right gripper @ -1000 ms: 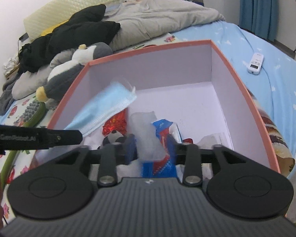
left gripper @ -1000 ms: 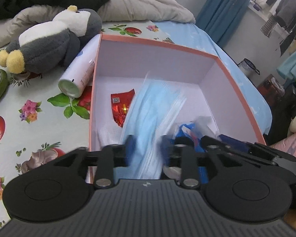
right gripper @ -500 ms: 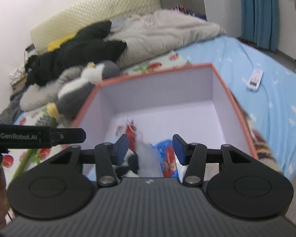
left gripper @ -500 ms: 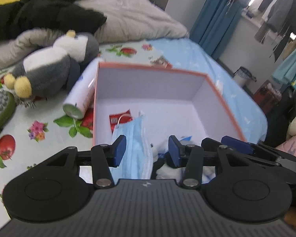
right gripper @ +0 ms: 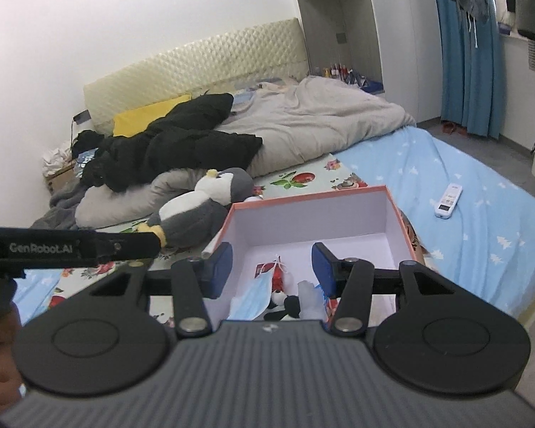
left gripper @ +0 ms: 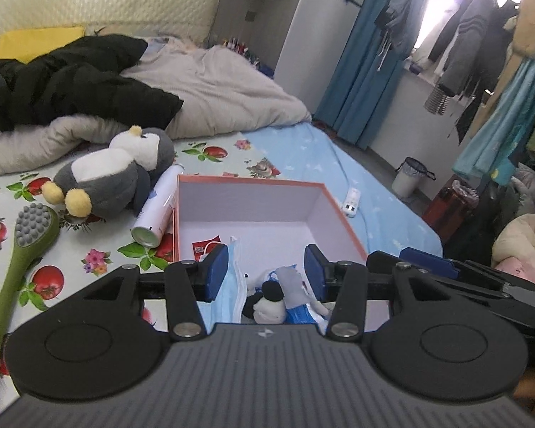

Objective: Organize soft objects

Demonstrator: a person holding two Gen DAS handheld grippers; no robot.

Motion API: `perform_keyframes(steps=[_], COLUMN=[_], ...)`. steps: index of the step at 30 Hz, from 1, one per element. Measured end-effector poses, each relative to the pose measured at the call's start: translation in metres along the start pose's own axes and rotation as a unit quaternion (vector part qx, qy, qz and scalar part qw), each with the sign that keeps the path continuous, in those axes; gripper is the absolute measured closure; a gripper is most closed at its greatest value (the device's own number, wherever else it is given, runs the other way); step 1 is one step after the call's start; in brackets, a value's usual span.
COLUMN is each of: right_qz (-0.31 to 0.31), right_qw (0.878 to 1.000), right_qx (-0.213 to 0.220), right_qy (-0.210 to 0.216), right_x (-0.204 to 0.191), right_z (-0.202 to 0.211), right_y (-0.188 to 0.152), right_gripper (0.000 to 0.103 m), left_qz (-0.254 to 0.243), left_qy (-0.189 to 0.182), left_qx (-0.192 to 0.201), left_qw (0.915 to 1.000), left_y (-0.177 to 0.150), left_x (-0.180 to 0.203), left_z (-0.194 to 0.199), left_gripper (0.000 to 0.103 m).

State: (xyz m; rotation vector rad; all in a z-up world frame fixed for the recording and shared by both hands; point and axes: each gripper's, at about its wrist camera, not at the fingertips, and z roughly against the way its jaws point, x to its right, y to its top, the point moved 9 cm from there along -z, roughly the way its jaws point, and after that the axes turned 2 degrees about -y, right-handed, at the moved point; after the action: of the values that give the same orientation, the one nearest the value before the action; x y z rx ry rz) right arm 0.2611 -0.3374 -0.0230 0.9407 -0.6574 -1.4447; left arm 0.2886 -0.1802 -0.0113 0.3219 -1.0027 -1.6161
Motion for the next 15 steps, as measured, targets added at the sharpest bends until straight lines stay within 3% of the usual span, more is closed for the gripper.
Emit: perform_keyframes(steps=[7, 15], right_qz=[0.013, 0.028], right_qw=[1.0, 1.0], right_qx=[0.006, 0.009], right_qy=[-0.002, -0.007], right_x=[-0.014, -0.014], right_z=[0.036, 0.061], right_y=[-0.009, -0.026], right_gripper=[0.051, 0.051], left_qz=[-0.002, -0.007], left_qy=[-0.006, -0.005], left_qx=[0.019, 0.028], left_qw=[0.9998, 0.9996], left_y=[-0.016, -0.034], left_x=[0.015, 0.029], left_z=[0.044, 0.069], left_gripper=[0.05, 0.05])
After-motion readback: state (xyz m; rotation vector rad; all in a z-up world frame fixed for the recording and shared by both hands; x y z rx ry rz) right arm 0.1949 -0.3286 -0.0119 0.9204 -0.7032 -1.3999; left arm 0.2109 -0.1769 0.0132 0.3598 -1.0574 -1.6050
